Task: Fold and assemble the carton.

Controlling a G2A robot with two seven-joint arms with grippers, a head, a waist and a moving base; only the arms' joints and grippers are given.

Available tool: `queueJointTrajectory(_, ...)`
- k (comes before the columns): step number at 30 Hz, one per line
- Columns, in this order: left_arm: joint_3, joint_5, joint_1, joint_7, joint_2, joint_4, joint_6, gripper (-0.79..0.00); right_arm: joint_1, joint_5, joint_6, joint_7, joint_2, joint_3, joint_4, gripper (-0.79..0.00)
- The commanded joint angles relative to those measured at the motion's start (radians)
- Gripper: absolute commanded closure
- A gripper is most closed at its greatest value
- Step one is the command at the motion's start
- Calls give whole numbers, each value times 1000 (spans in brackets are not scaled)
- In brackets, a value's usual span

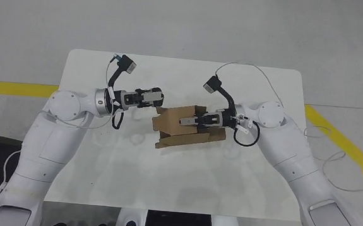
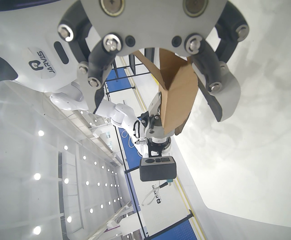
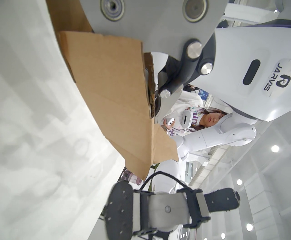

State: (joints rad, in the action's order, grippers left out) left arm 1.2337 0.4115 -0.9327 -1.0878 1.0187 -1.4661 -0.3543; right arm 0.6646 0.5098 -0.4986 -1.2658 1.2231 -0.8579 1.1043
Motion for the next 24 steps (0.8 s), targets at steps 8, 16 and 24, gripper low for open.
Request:
queueJointTrajectory(8, 15, 7, -12, -12, -4, -6, 4, -785, 18, -38, 3, 73, -13, -55, 4, 0)
queueJointTrajectory(16, -22, 28, -28, -21, 2, -58, 17, -785, 25, -62, 24, 97, -4, -33, 25, 0)
queueJointTrajectory(24, -13, -3, -17, 4, 1, -37, 13, -785, 26, -17, 8, -17, 0, -23, 42, 0)
